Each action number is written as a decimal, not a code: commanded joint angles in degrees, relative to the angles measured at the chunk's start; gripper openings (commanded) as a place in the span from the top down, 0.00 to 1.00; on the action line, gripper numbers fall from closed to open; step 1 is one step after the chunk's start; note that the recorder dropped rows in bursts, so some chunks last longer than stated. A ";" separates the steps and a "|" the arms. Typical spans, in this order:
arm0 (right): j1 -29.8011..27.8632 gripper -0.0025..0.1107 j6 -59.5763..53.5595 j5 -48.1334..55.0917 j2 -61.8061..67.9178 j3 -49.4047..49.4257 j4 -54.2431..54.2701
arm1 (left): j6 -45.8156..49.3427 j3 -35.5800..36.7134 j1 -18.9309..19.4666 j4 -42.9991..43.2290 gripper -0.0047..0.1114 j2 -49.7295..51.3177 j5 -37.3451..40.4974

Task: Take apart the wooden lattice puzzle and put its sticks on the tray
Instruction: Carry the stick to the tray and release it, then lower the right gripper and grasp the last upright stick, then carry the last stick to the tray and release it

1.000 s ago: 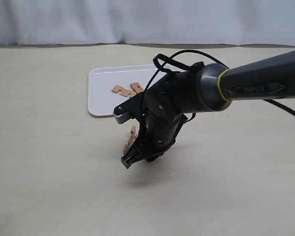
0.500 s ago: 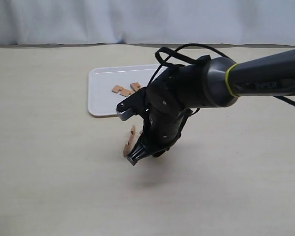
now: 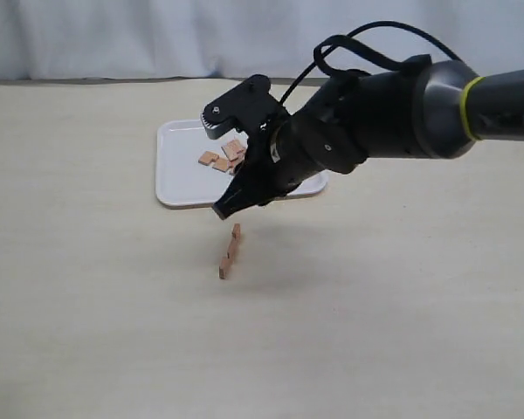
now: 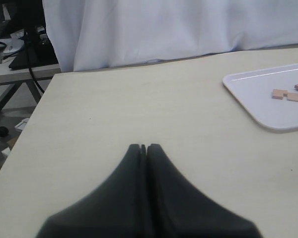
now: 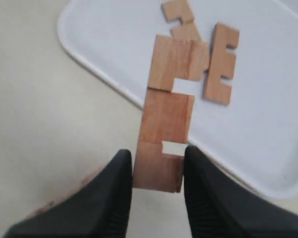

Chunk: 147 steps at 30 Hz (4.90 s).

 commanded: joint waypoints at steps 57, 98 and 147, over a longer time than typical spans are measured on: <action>4.96 0.55 -10.65 8.05 2.72 -2.01 24.01 | -0.03 0.11 -0.12 0.05 0.96 -0.10 -0.85; 5.62 0.94 7.57 5.53 9.27 -2.12 9.51 | -0.03 0.11 -0.12 -0.06 0.96 -0.10 -0.72; -8.96 0.47 7.91 -0.89 12.25 -14.46 7.39 | -0.03 0.11 -0.12 -0.04 0.96 -0.10 -0.71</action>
